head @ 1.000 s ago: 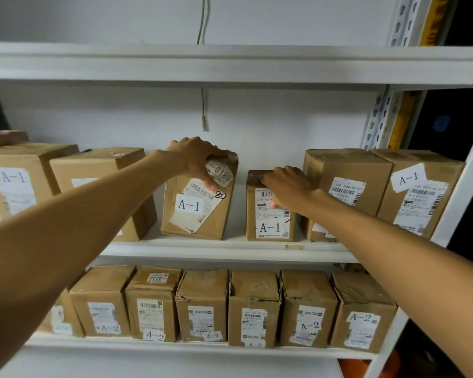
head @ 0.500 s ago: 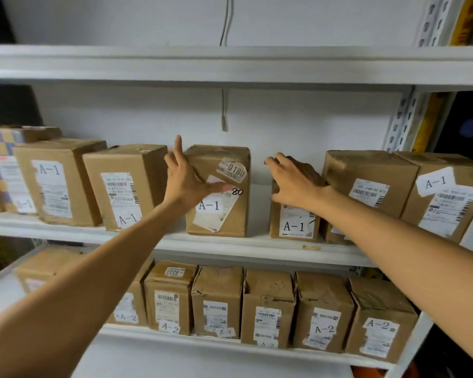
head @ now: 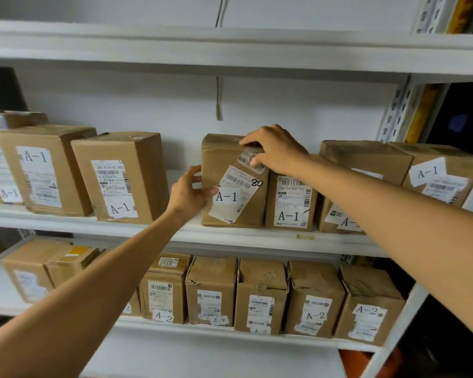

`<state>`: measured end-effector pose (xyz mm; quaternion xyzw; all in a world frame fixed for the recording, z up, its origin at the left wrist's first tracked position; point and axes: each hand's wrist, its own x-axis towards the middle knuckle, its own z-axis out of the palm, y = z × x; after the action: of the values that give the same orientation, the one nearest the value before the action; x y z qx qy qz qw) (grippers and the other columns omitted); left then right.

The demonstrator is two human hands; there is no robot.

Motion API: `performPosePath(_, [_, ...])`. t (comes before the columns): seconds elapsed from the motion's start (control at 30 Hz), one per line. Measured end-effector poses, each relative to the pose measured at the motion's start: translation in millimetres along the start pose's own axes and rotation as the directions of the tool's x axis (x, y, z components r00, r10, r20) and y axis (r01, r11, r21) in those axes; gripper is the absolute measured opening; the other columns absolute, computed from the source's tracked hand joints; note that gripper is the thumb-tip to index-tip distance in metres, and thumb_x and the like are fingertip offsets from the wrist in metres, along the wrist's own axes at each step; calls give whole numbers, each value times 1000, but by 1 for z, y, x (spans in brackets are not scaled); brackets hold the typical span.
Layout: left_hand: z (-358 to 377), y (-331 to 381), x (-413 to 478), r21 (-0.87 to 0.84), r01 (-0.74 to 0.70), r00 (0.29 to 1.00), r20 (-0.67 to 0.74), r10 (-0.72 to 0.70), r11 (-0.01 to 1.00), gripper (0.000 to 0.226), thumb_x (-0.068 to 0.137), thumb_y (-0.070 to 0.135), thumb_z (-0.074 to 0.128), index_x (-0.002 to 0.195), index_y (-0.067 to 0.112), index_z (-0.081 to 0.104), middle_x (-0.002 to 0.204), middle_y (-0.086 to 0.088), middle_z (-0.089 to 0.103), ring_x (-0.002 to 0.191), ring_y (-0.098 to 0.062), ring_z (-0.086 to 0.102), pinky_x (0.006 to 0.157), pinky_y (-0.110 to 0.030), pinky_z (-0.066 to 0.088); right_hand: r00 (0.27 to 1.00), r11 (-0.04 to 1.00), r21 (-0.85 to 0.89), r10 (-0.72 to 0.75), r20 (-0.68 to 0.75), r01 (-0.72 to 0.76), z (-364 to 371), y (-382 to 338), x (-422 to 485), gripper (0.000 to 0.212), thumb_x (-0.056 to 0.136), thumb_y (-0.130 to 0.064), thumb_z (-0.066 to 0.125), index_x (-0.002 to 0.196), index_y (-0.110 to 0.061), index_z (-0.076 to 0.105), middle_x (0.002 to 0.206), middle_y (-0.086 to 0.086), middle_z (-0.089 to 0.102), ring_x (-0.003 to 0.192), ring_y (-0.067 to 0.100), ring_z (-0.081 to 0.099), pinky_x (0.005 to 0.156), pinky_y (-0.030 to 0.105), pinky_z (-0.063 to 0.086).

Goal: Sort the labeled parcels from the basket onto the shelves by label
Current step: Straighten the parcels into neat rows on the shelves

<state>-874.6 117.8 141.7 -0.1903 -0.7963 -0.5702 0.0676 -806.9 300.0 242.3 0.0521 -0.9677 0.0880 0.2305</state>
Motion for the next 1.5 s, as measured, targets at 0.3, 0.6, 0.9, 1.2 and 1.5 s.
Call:
performPosePath(0.3, [25,5,2,14,-9,1000,23,8,1000,65,83,19,73,140,19,42,127,-6,61,107,-27,64,87,-49,56,999,997,-64,37,12,-37,-8,20,-10,59,83,-13,73,137,-22,53,135,8,54,125,26,49,100,35,40])
performPosePath(0.6, [-8,13,3,211,-26,997,76,10,977,82,75,28,81,142,16,37,132,-6,54,115,-24,57,99,-40,48,994,990,-90,-112,-7,111,-16,-11,-3,53,85,-24,69,134,-11,54,131,10,58,119,25,53,92,32,43])
performPosePath(0.9, [-167,19,-1,738,-286,897,-19,442,611,40,80,12,74,118,13,63,115,-9,63,99,-21,62,83,-31,52,961,961,-23,-275,39,276,37,-116,49,52,85,-32,70,130,-9,54,126,9,58,113,25,55,89,32,43])
performPosePath(1.2, [-305,-40,60,898,-228,954,128,271,375,104,61,50,84,147,23,33,150,-10,35,137,-34,29,113,-52,26,974,974,-35,-225,2,225,100,-209,98,80,74,-42,79,138,-10,43,136,10,46,124,26,43,101,39,42])
performPosePath(1.5, [-344,-72,95,832,-404,895,273,353,380,71,83,25,72,145,28,39,144,-11,47,127,-38,45,100,-50,40,993,974,-196,-106,46,113,124,-253,122,81,75,-34,81,143,-18,41,140,7,51,126,27,48,100,38,39])
